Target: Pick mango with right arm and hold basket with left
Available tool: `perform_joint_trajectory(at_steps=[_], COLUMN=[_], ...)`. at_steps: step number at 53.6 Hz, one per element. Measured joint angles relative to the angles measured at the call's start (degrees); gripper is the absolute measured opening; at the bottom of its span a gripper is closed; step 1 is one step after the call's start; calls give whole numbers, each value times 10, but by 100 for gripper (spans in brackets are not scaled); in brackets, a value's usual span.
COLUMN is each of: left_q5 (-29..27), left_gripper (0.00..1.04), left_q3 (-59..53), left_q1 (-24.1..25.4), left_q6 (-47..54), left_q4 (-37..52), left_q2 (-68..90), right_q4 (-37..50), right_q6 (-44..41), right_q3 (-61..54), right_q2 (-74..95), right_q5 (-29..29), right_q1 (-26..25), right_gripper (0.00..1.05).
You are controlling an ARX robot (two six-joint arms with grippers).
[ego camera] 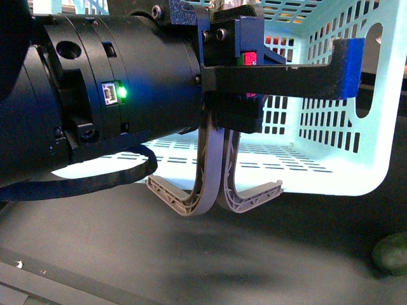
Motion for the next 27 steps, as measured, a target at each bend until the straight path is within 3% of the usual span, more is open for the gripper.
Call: perform_joint_trajectory(at_steps=[18,27], left_q5=[-1,-1], left_gripper=[7,7], left_q3=[0,0], left_q1=[0,0], left_q6=[0,0], left_q4=[0,0], left_q2=[0,0], right_q4=[-190,-224], right_q6=[50,65], right_q3=[16,31], right_q2=[-323,-377], right_q5=[-5,-5], right_q1=[106,149], right_gripper=[56,56])
